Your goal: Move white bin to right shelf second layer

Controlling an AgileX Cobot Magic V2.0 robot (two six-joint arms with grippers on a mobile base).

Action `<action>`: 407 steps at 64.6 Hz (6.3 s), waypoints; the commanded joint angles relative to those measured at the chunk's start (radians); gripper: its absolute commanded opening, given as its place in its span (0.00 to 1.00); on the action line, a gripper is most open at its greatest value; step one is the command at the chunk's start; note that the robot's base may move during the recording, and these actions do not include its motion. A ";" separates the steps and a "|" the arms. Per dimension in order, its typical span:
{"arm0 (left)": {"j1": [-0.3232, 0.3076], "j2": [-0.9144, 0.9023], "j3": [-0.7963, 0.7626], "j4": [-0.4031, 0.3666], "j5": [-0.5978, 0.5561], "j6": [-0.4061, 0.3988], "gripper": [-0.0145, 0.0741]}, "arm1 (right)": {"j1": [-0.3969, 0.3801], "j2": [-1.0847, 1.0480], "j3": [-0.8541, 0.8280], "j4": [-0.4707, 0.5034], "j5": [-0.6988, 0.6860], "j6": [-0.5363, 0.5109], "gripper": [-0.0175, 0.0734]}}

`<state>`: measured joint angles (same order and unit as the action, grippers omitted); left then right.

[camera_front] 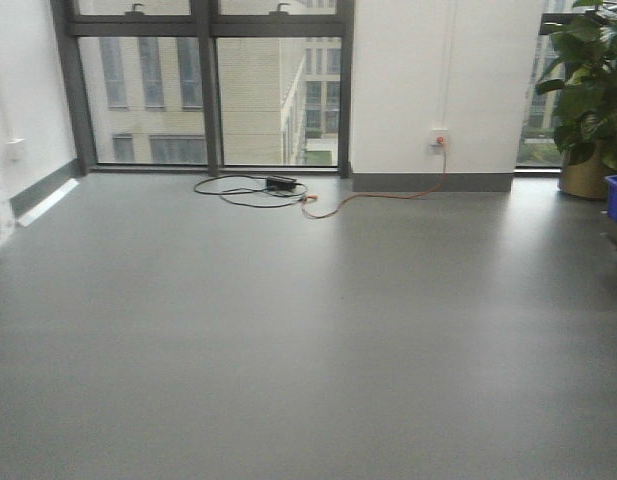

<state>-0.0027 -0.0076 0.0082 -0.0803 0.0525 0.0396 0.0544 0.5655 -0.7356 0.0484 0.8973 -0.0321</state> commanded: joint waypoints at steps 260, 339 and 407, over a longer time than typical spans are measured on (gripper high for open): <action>0.001 -0.015 0.027 -0.005 -0.083 -0.005 0.26 | -0.003 0.002 -0.029 -0.021 -0.074 -0.005 0.28; 0.001 -0.015 0.027 -0.005 -0.083 -0.005 0.26 | 0.000 0.222 -0.038 0.004 -0.213 0.190 0.26; 0.001 -0.015 0.027 -0.005 -0.083 -0.005 0.26 | 0.382 0.851 -0.208 -0.501 -0.398 0.855 0.26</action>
<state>-0.0027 -0.0076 0.0082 -0.0803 0.0525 0.0396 0.4338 1.4507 -0.9286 -0.4153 0.5855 0.8162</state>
